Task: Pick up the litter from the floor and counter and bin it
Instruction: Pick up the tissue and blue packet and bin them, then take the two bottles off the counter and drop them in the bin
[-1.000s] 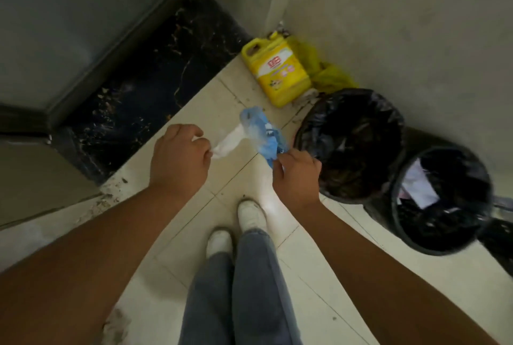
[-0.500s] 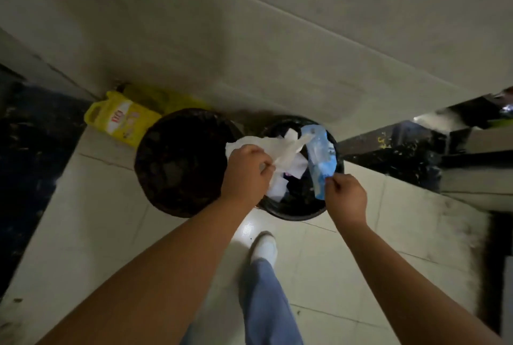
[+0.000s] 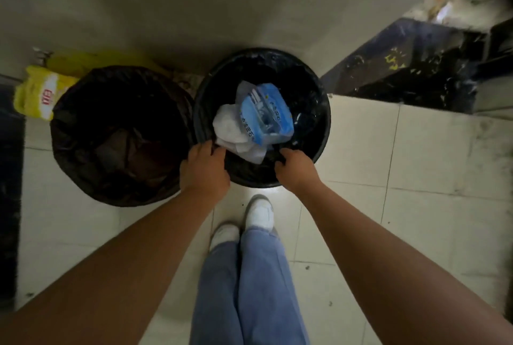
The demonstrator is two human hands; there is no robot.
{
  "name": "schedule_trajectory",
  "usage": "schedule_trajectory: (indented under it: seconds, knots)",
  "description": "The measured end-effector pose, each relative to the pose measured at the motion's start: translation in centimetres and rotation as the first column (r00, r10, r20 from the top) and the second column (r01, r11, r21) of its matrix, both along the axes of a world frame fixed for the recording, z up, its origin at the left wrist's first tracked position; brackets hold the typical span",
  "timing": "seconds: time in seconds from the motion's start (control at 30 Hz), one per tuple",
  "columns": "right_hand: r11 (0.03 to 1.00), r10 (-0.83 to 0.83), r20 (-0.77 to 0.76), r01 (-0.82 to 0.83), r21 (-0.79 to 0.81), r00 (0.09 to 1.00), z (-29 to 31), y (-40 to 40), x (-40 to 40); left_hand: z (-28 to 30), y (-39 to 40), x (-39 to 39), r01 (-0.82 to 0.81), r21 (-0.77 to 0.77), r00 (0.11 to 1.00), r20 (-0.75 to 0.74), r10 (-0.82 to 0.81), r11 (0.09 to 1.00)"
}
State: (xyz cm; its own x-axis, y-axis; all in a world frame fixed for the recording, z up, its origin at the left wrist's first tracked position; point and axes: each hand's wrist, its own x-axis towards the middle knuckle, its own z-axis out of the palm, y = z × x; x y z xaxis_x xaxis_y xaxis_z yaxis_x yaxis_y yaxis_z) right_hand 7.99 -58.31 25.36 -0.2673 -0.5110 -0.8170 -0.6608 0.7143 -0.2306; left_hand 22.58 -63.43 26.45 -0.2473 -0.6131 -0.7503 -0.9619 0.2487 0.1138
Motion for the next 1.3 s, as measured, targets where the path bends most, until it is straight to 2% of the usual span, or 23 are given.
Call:
schedule_trajectory:
  seconds: [0.1,0.23,0.4,0.53,0.6,0.67,0.8,0.9,1.03,1.13,1.3]
  knots:
    - [0.996,0.087,-0.093,-0.089,-0.01,0.992,1.3,1.7,0.2,2.1,0.1,0.4,0.25,-0.051,0.968,0.046,-0.248,0.967]
    - [0.977,0.138,-0.166,-0.161,-0.136,0.976,5.1,2.8,-0.1,6.0,-0.4,-2.4,0.469,-0.151,0.883,0.078,-0.462,0.87]
    - [0.967,-0.083,-0.215,0.026,-0.252,0.973,12.3,5.1,-2.1,12.7,1.2,-7.9,0.59,-0.22,0.803,0.051,-0.594,0.777]
    - [0.942,-0.305,-0.296,0.241,-0.235,0.905,19.9,10.0,-7.4,19.9,5.0,-14.3,0.595,-0.295,0.786,0.019,-0.618,0.748]
    - [0.897,-0.433,-0.356,0.359,-0.258,0.828,24.8,13.6,-11.1,24.0,7.4,-18.1,0.622,-0.357,0.742,-0.015,-0.67,0.697]
    - [0.84,-0.539,-0.409,0.434,-0.325,0.737,30.3,18.3,-14.3,28.6,10.8,-22.2,0.681,-0.42,0.643,-0.05,-0.764,0.6]
    - [0.698,-0.716,-0.48,0.53,-0.482,0.507,40.7,29.9,-18.3,38.8,21.7,-30.3,0.721,-0.572,0.364,-0.168,-0.916,0.391]
    - [0.58,-0.807,-0.502,0.575,-0.577,0.31,48.4,40.1,-20.1,46.9,32.4,-35.4,0.698,-0.666,0.135,-0.239,-0.962,0.263]
    - [0.458,-0.83,-0.558,0.574,-0.679,0.002,57.5,55.4,-21.2,56.0,47.3,-39.4,0.641,-0.758,-0.145,-0.274,-0.951,0.121]
    - [0.399,-0.797,-0.571,0.539,-0.742,-0.195,62.6,66.5,-20.1,60.5,58.2,-40.8,0.583,-0.81,-0.314,-0.285,-0.906,0.053]
    - [0.28,-0.725,-0.57,0.59,-0.757,-0.387,66.7,81.6,-16.0,64.4,74.7,-40.3,0.534,-0.845,-0.501,-0.295,-0.813,-0.022]
